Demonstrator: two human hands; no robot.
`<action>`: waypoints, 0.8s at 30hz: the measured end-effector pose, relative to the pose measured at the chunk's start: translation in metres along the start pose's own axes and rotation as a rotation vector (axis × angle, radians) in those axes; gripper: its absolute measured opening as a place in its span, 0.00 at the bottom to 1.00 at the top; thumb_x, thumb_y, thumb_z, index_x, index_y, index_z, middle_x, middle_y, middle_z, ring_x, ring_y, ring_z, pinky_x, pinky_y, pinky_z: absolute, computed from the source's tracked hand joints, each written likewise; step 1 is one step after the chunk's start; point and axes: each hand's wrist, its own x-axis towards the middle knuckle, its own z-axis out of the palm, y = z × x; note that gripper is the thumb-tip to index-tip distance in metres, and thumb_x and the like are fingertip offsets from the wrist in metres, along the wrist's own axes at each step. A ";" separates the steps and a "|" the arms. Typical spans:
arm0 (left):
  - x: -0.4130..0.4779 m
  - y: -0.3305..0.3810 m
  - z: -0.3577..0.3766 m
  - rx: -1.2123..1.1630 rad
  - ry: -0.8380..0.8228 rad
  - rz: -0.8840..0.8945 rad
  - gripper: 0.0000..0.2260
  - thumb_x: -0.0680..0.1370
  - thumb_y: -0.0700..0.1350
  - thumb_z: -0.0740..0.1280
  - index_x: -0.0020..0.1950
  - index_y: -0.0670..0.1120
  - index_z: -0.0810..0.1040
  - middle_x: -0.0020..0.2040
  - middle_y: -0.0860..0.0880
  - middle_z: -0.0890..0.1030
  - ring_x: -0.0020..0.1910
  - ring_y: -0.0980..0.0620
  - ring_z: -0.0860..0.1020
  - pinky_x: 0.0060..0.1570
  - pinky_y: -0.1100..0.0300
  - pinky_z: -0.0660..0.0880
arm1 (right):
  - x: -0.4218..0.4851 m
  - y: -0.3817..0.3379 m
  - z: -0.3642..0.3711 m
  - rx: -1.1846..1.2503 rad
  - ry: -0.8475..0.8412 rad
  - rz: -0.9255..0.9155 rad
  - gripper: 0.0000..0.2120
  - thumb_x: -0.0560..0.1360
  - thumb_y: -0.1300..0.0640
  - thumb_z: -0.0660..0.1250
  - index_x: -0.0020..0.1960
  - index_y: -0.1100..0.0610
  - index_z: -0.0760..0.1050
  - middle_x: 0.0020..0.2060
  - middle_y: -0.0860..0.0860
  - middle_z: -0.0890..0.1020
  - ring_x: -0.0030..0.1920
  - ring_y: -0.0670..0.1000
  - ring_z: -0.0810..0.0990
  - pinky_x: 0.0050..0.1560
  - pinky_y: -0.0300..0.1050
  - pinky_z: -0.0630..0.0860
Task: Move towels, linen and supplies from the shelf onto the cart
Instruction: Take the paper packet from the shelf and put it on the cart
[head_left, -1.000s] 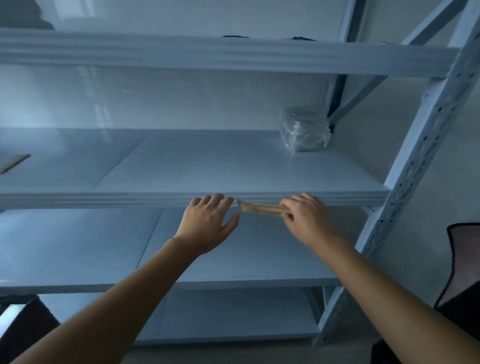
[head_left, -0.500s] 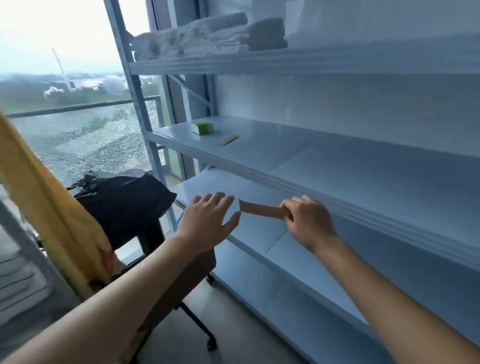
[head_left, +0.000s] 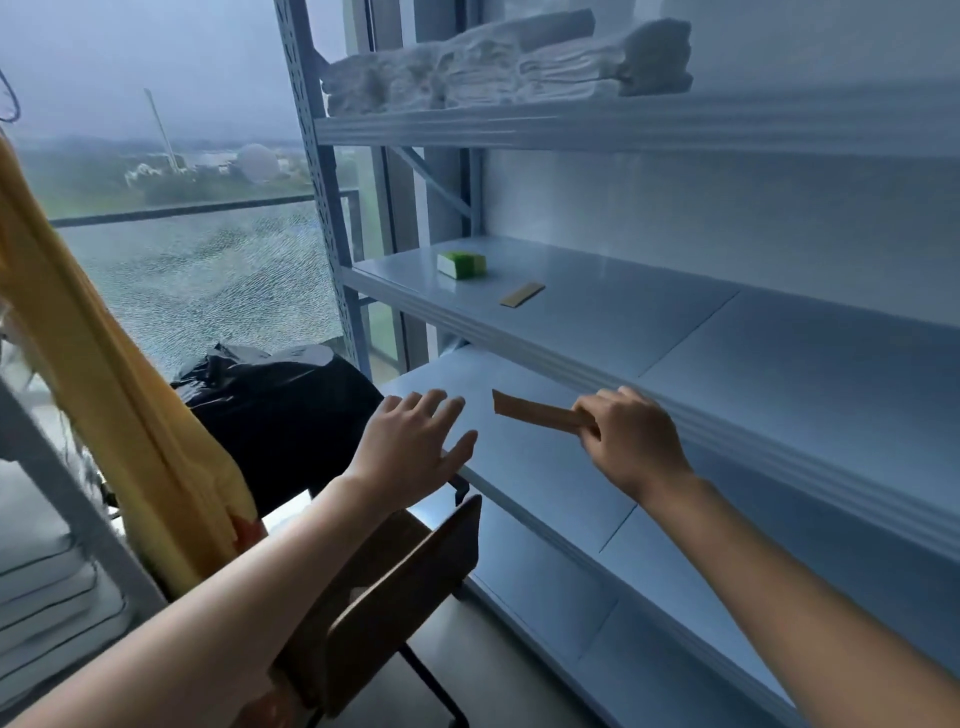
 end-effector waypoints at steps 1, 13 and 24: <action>0.008 -0.006 0.006 -0.003 -0.001 0.001 0.25 0.81 0.62 0.52 0.65 0.46 0.76 0.59 0.47 0.81 0.52 0.43 0.81 0.52 0.47 0.76 | 0.010 0.000 0.006 -0.008 0.002 -0.001 0.02 0.73 0.56 0.68 0.44 0.51 0.77 0.37 0.47 0.79 0.42 0.54 0.75 0.39 0.44 0.69; 0.139 -0.056 0.074 0.028 0.016 -0.027 0.26 0.81 0.62 0.51 0.64 0.47 0.76 0.59 0.48 0.81 0.53 0.44 0.81 0.52 0.50 0.76 | 0.157 0.049 0.063 -0.044 0.093 0.004 0.01 0.73 0.55 0.68 0.45 0.51 0.78 0.38 0.48 0.80 0.43 0.55 0.76 0.40 0.46 0.71; 0.320 -0.098 0.178 -0.070 -0.001 0.070 0.25 0.81 0.63 0.51 0.65 0.48 0.75 0.59 0.48 0.81 0.53 0.46 0.81 0.51 0.51 0.76 | 0.271 0.105 0.139 -0.149 0.076 0.216 0.03 0.71 0.56 0.70 0.42 0.52 0.77 0.38 0.49 0.80 0.43 0.57 0.76 0.41 0.47 0.72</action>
